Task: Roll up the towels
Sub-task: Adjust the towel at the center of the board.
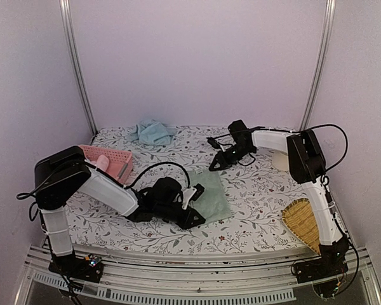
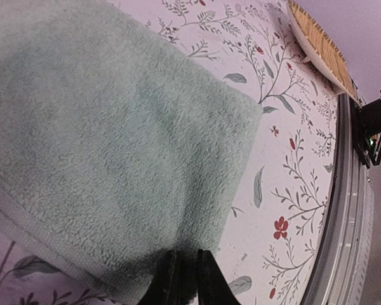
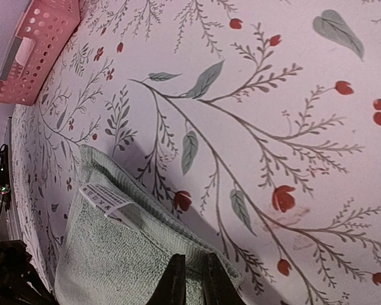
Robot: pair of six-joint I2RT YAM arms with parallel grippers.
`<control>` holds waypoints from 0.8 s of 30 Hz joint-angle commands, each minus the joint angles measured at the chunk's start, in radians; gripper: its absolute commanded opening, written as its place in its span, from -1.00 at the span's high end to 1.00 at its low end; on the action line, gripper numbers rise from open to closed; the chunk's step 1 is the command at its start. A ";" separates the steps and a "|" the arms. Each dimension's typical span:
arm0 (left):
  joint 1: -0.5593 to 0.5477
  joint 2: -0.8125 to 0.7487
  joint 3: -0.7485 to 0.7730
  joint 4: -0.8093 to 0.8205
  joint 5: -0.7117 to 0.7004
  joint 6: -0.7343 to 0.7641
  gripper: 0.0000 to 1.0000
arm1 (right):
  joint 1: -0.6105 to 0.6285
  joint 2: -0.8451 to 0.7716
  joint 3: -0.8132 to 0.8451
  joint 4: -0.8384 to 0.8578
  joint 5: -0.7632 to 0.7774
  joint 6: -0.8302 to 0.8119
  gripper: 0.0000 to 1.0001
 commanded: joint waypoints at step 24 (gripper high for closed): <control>0.067 -0.166 0.117 -0.138 0.046 0.095 0.05 | -0.062 -0.372 -0.176 -0.111 0.028 -0.217 0.29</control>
